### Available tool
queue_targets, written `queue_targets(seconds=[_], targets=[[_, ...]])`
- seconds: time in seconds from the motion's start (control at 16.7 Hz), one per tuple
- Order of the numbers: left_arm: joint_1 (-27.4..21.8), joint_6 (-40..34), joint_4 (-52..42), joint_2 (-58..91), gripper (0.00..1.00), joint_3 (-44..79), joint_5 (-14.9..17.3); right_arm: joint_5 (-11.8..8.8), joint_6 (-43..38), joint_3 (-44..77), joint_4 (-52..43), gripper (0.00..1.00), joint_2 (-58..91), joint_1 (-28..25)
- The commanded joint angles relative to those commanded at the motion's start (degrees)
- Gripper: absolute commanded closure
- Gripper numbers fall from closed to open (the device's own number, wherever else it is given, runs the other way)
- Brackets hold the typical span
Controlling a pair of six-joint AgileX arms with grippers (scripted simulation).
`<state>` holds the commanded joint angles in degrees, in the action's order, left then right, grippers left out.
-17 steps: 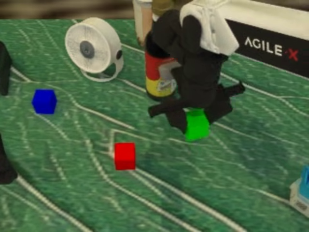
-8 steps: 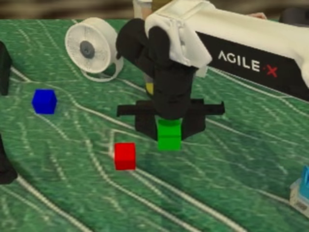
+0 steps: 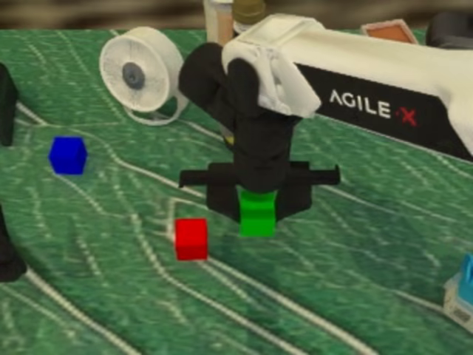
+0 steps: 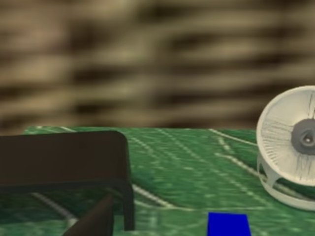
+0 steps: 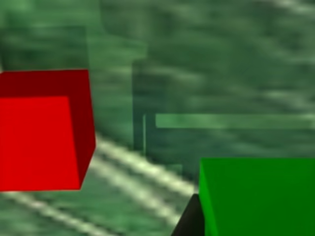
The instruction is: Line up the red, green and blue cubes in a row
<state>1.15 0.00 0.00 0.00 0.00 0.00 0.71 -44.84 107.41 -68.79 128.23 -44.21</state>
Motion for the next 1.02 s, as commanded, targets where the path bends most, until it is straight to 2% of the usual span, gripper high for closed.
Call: queue_targets(seconds=[0.24, 0.54, 1.02], targets=[[0.0, 0.0, 0.0, 0.0, 0.0, 0.0, 0.0, 0.0, -0.2, -6.5, 8.6, 1.0, 1.8, -0.2], [0.0, 0.0, 0.0, 0.0, 0.0, 0.0, 0.0, 0.1, -0.2, -7.5, 9.7, 1.0, 2.1, -0.3], [0.0, 0.0, 0.0, 0.0, 0.0, 0.0, 0.0, 0.1, -0.2, -7.5, 9.7, 0.4, 2.1, -0.3]])
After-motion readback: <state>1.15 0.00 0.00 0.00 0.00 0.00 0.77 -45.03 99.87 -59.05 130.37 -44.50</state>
